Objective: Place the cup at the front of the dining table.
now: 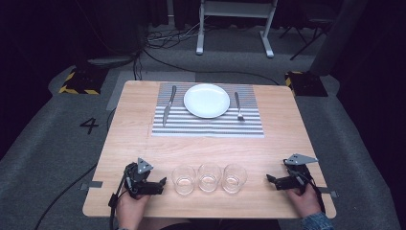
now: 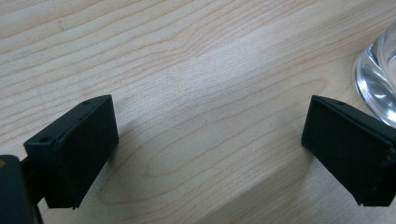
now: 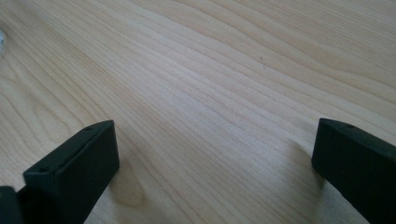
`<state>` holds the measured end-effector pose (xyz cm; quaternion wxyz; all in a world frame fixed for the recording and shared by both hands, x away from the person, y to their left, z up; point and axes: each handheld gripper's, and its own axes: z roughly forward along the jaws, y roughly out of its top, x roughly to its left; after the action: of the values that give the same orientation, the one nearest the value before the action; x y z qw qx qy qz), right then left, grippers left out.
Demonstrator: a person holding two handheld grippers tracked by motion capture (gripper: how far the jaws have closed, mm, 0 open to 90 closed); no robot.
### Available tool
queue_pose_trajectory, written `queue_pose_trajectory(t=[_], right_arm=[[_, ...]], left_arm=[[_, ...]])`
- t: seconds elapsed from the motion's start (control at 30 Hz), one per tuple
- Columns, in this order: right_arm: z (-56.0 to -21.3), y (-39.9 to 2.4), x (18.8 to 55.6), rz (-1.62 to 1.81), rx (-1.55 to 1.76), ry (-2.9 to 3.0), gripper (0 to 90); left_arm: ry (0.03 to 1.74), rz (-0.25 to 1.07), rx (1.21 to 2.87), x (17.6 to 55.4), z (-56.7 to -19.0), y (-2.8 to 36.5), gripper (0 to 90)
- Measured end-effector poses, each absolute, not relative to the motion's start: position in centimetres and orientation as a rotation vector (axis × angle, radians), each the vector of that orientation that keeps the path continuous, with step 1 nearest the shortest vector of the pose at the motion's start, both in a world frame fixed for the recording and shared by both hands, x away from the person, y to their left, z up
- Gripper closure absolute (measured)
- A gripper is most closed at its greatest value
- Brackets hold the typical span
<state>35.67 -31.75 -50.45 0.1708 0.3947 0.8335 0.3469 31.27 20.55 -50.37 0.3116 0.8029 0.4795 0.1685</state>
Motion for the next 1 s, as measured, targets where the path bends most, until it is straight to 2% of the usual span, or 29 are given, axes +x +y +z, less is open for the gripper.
queue_pose_trajectory(t=[0.4, 0.47, 0.53, 0.87, 1.0], right_arm=[[-50.4, -31.8, 35.7, 0.986, 1.12, 2.367, 0.7], [-50.4, -31.8, 35.7, 0.986, 1.121, 2.367, 0.7], [-50.4, -31.8, 35.7, 0.986, 1.12, 2.367, 0.8], [-50.4, -31.8, 35.7, 0.985, 1.121, 2.366, 0.8], [-50.4, -31.8, 35.7, 0.985, 1.122, 2.366, 0.8]], left_arm=[[1.265, 0.443, 2.111, 31.1, -50.3, 20.5, 5.3], [1.26, 0.441, 2.116, 30.9, -50.2, 20.6, 8.4], [1.252, 0.428, 2.123, 30.7, -49.9, 20.7, 16.3], [1.212, 0.358, 2.098, 28.5, -47.7, 20.8, 16.2], [1.159, 0.315, 2.075, 27.1, -46.6, 20.6, 20.7]])
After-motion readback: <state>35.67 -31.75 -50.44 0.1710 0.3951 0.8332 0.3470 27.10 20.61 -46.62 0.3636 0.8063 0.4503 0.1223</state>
